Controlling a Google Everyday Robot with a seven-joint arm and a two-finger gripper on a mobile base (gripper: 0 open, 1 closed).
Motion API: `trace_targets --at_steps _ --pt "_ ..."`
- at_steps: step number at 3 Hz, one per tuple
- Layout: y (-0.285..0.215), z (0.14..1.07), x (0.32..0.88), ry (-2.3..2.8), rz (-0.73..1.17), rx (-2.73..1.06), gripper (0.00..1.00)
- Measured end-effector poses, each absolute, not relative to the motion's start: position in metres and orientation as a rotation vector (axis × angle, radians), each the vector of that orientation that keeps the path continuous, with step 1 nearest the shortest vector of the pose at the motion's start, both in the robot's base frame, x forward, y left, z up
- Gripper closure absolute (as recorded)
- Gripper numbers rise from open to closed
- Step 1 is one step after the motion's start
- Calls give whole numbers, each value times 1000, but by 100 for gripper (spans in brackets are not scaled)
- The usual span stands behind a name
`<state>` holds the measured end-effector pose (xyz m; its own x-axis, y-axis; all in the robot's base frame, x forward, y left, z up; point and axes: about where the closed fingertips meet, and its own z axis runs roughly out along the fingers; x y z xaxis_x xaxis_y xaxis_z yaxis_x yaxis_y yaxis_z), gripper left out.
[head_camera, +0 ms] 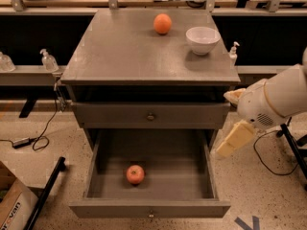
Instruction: Pick apple from middle drawer and place on counter
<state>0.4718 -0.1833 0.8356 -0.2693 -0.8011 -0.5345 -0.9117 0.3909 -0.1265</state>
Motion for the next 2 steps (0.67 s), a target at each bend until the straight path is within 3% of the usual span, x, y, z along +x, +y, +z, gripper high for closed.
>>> trace_targets --at_steps 2 --pt "-139 763 472 2075 441 -1374 0"
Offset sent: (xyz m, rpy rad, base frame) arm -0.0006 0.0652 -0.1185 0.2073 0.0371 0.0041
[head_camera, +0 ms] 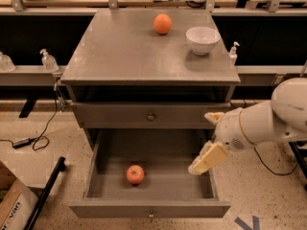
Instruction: Pick apple from middle drawer and place on counter
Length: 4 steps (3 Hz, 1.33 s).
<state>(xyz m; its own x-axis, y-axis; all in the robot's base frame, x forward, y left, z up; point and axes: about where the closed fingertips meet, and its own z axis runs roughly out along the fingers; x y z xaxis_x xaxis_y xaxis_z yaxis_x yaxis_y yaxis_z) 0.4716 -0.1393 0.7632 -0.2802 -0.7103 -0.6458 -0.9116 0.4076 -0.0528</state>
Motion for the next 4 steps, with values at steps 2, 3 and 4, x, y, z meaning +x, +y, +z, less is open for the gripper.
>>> trace_targets --at_steps 2,3,4 --pt "-125 721 479 2088 498 -1348 0" --pt "-107 694 486 2101 486 -1306 0" --pt "-96 662 497 2106 486 -1261 0"
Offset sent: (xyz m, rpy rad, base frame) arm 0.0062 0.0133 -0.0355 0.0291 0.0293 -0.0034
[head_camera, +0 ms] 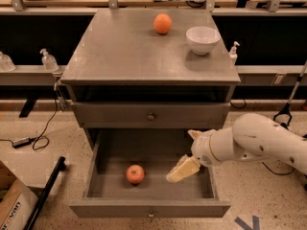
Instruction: Pick apple from middle drawer and place on counter
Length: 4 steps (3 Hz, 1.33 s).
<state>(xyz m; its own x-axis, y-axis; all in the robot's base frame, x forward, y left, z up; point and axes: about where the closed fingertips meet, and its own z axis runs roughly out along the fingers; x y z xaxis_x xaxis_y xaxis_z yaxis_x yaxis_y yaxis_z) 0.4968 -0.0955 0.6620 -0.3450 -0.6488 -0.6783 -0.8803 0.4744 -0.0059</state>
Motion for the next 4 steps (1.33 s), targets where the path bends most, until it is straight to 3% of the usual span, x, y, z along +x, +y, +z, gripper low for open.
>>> trace_targets --at_steps 2,4 --pt "-70 585 529 2127 564 -1261 0" --pt "-50 571 535 2101 538 -1306 0"
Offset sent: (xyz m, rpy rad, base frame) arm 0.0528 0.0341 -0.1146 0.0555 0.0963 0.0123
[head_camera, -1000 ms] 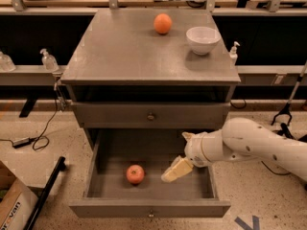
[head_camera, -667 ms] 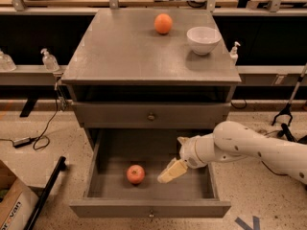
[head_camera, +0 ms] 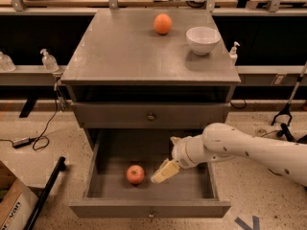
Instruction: Pick apple from middle drawer and place on counter
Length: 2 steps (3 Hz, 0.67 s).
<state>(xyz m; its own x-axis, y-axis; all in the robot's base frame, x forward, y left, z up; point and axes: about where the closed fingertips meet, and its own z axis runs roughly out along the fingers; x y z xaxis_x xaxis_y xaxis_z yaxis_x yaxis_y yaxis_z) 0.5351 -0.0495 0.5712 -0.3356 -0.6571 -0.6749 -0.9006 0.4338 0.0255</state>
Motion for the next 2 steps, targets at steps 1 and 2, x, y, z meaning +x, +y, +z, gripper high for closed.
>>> trace_targets --at_steps 1,2 --pt "-31 537 551 2078 573 -1279 0" --pt "-15 493 564 2082 641 -1221 0"
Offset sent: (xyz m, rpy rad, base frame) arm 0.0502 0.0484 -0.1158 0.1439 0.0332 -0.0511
